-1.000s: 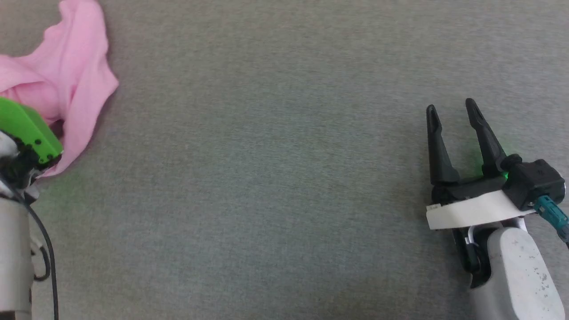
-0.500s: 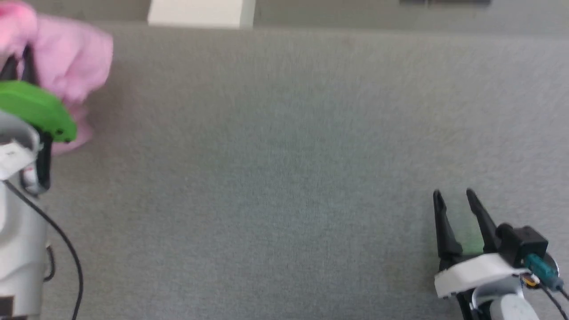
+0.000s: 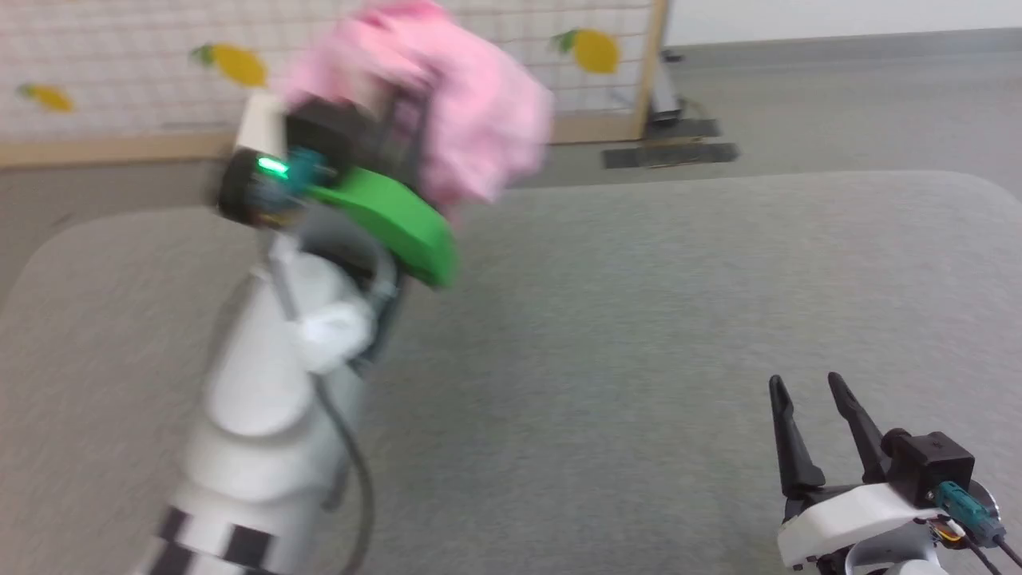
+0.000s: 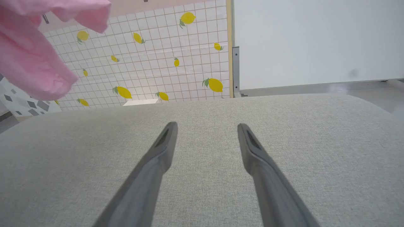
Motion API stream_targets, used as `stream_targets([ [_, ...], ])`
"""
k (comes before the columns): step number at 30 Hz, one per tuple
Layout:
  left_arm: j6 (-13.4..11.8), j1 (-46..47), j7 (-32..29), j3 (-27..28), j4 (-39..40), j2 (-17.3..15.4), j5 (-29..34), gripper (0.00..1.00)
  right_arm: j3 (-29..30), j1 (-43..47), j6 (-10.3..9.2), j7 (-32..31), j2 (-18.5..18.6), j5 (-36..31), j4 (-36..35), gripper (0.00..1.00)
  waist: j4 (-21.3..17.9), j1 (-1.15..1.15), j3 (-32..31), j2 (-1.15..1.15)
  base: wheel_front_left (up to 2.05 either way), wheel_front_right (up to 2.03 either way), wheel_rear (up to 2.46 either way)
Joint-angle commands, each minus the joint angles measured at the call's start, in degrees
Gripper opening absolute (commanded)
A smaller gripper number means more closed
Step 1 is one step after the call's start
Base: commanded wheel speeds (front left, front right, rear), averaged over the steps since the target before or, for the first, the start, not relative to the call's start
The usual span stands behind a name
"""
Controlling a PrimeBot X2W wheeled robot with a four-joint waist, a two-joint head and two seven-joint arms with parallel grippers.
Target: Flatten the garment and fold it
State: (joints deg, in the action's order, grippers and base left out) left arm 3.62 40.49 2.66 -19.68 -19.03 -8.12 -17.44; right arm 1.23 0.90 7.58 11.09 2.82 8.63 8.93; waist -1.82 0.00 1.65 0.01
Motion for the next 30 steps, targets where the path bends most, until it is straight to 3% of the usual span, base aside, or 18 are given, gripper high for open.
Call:
stream_targets([
  [1,0.49,-1.49,-0.16,-1.30,-1.29,1.05,-0.53,0.00,-0.27,0.58,-0.09,-0.26,0.06,0.20,-0.55,1.00,-7.16,0.00,-2.91,-0.01,0.00,0.00,0.00],
  [5,1.37,-5.14,-3.51,-5.98,-7.07,3.64,-2.30,0.00,-1.23,0.24,-0.09,-0.63,0.06,0.63,-1.02,1.00,-10.28,0.00,-2.28,-0.01,0.00,0.00,0.00],
  [12,3.46,-11.92,-23.29,-16.18,-18.77,5.13,-11.89,0.00,-2.23,-0.64,-0.09,-0.40,0.06,1.54,-0.88,1.00,-13.02,0.00,-0.51,-0.01,0.00,0.00,0.00],
  [13,3.56,-12.28,-25.35,-17.33,-19.37,5.16,-12.80,0.13,-2.28,-0.75,-0.09,-0.31,0.06,1.59,-0.83,1.00,-13.06,0.00,-0.29,-0.01,0.00,0.00,0.00],
  [14,3.61,-12.63,-27.25,-18.16,-19.79,5.19,-13.93,0.36,-2.31,-0.89,-0.09,-0.20,0.06,1.68,-0.77,1.00,-12.99,0.00,-0.03,-0.01,0.00,0.00,0.00],
  [15,3.63,-12.78,-28.41,-18.62,-19.99,5.20,-14.62,0.89,-2.28,-0.98,-0.09,-0.12,0.06,1.75,-0.71,1.00,-12.82,0.00,0.15,-0.01,0.00,0.00,0.00],
  [16,3.58,-12.83,-29.46,-19.01,-20.09,5.21,-15.19,1.00,-2.27,-1.08,-0.09,-0.04,0.06,1.83,-0.62,1.00,-12.51,0.00,0.30,-0.01,0.00,0.00,0.00],
  [17,3.38,-12.77,-29.71,-19.09,-19.92,5.22,-15.51,1.00,-2.36,-1.16,-0.09,0.01,0.06,1.87,-0.54,1.00,-12.22,0.00,0.38,-0.01,0.00,0.00,0.00],
  [21,1.61,-12.56,-23.77,-16.73,-16.54,5.23,-16.51,1.00,-2.89,-1.43,-0.09,0.19,0.06,1.92,-0.29,1.00,-10.34,0.00,0.38,-0.01,0.00,0.00,0.00],
  [30,-4.35,-19.16,1.16,-7.73,-3.49,1.96,-15.20,1.00,-4.29,-2.28,-0.09,0.21,0.06,0.36,-1.96,1.00,-3.57,0.00,0.22,-0.01,0.00,0.00,0.00],
])
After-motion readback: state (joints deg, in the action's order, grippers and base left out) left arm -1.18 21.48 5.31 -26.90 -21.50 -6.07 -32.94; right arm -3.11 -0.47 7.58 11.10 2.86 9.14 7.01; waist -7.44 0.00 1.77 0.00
